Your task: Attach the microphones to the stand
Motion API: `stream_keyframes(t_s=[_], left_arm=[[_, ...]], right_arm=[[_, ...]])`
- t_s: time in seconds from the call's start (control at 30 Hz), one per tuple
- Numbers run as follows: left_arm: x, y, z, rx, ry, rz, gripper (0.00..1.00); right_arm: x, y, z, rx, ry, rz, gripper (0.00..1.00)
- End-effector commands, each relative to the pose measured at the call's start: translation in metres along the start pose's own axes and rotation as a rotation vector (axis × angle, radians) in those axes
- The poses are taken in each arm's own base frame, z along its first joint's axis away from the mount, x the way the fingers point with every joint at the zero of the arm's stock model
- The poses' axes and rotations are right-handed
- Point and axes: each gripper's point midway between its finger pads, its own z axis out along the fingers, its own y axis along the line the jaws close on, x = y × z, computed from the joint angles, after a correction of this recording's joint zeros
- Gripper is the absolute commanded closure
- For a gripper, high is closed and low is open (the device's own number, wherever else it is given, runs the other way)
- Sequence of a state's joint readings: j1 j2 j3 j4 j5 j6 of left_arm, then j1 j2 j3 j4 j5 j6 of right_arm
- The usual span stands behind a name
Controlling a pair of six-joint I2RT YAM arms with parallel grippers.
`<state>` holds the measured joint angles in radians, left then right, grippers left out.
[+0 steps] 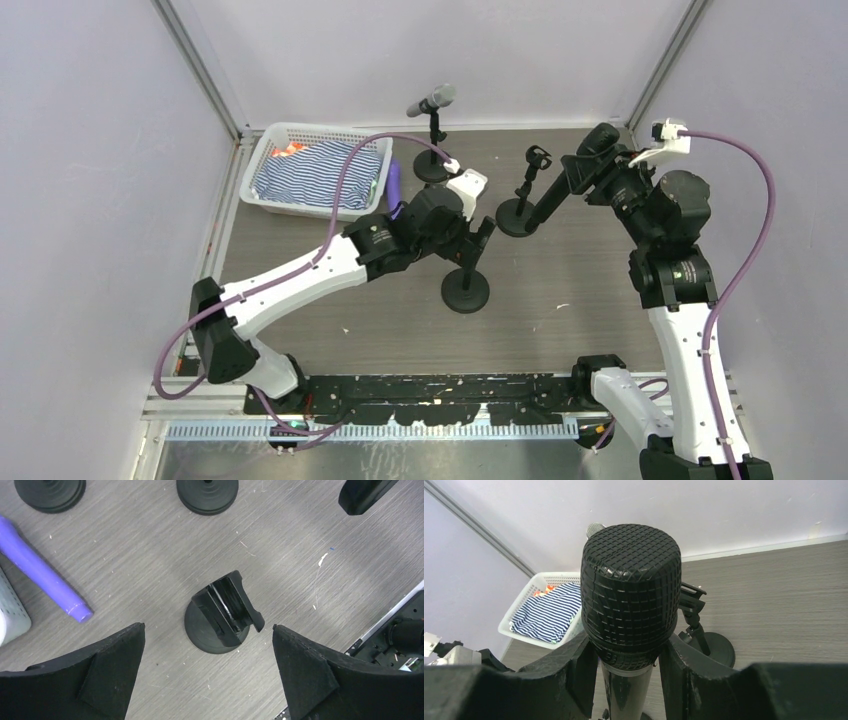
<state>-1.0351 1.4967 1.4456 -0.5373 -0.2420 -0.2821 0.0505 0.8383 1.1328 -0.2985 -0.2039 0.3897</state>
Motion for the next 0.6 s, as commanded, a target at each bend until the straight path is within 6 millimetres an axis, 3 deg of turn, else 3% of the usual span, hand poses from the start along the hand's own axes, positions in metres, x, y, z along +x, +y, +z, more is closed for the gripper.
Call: stream_keyframes(t_s=[0.0,0.17,0.47,0.57], left_arm=[[-0.006,-0.008,-0.012,0.012,0.039,-0.083,0.00],[-0.005,0.003,-0.003,-0.079,0.066,-0.109,0.00],[0.004,0.000,0.025,-0.108,0.129,-0.073,0.00],[0.001,-0.002,0.028,-0.101,0.129,-0.063,0.08]], right_arm=[[-0.024,0.008,-0.006,-0.008,-0.060,-0.033,0.99],[-0.022,0.005,-0.005,0.009,-0.054,-0.030,0.99],[-0.021,0.003,-0.004,0.016,-0.049,-0.027,0.99],[-0.021,0.003,-0.005,0.016,-0.050,-0.032,0.99]])
